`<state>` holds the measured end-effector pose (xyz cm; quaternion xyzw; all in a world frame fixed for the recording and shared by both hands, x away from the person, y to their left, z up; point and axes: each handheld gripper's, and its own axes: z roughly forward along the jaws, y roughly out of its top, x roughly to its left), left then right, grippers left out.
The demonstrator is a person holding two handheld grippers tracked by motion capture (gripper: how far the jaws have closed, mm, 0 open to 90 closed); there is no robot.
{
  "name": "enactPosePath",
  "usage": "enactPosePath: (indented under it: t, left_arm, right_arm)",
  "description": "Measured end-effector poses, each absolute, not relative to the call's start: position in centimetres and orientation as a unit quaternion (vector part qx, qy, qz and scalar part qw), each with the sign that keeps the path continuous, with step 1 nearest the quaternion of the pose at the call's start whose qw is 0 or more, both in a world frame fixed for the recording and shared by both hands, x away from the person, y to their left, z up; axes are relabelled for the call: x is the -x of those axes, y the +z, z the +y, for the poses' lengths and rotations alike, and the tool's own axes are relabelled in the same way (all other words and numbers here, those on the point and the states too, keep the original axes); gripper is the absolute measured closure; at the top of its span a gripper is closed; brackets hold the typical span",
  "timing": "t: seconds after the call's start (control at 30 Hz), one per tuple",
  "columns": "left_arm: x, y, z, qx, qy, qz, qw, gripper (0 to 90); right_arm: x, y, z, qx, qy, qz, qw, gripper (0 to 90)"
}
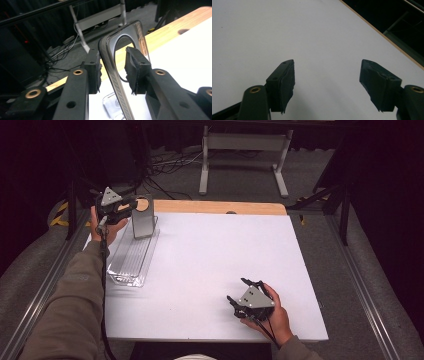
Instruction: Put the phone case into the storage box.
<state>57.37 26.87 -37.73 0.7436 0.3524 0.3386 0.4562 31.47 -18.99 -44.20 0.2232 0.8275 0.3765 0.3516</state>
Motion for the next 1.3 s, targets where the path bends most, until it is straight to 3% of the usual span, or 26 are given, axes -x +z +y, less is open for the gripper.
enactPosePath:
  t: [0.77, 1.3]
  left_arm:
    - [-57.3, -37.3, 26.5, -0.729, 0.387, 0.390, 0.410, 23.4]
    - [-55.9, -36.4, 26.3, -0.729, 0.375, 0.394, 0.415, 13.3]
  right_arm:
    - [-31.2, -43.9, -19.0, -0.216, 0.376, 0.827, 0.359, 29.0]
    - [-31.4, -43.5, -19.6, -0.225, 0.395, 0.818, 0.353, 28.9]
